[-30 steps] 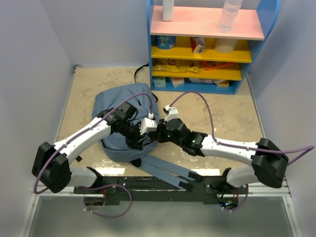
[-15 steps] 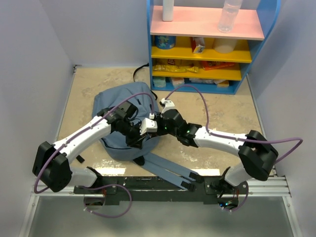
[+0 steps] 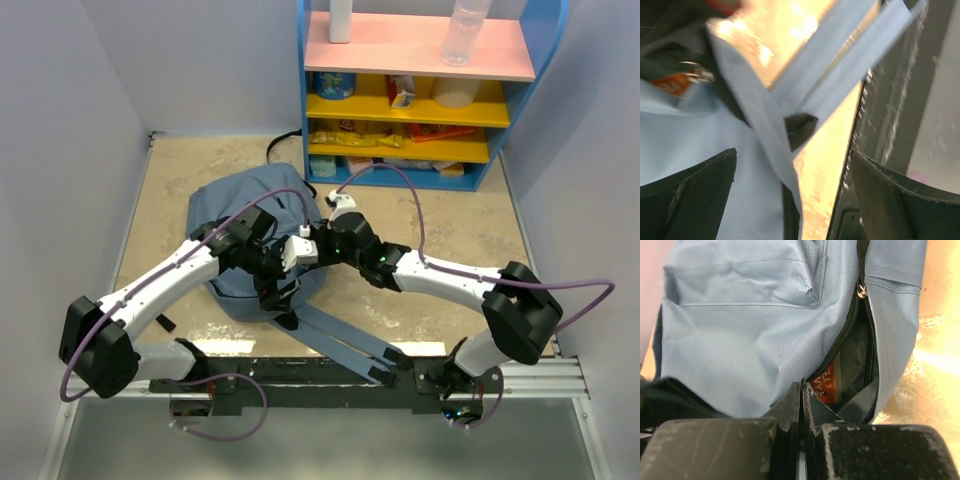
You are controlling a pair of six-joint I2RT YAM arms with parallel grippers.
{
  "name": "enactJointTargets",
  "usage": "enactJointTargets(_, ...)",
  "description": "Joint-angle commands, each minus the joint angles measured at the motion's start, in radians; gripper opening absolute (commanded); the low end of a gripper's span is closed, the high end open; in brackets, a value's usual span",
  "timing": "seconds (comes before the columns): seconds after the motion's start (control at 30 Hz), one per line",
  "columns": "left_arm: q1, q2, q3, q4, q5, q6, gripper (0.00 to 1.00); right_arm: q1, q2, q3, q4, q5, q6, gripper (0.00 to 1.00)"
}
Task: Pack the student bag
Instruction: Zip the student bag at the center of the board.
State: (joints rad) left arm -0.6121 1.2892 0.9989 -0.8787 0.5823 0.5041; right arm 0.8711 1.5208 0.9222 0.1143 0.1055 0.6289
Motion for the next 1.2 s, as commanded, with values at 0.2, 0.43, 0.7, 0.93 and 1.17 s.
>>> enactJointTargets(0.2, -0.031, 0.056, 0.026, 0.27, -0.062, -0.179, 1.0, -0.011, -0.08, -0.042, 0.085, 0.026, 0.043, 0.0)
enactJointTargets(0.43, -0.052, 0.058, -0.002, 0.264, -0.019, -0.168, 0.81, -0.011, -0.077, -0.033, 0.07, 0.03, 0.042, 0.0)
enactJointTargets(0.7, -0.081, 0.05, -0.005, 0.221, -0.021, -0.118, 0.31, -0.011, -0.056, -0.014, 0.067, 0.034, 0.035, 0.0)
enactJointTargets(0.93, -0.089, 0.016, -0.04, 0.21, 0.013, -0.059, 0.19, -0.011, -0.042, 0.01, 0.055, 0.033, 0.028, 0.0)
enactJointTargets(1.17, -0.092, 0.047, -0.049, 0.182, -0.03, -0.068, 1.0, -0.011, -0.04, -0.003, 0.07, 0.025, 0.031, 0.0)
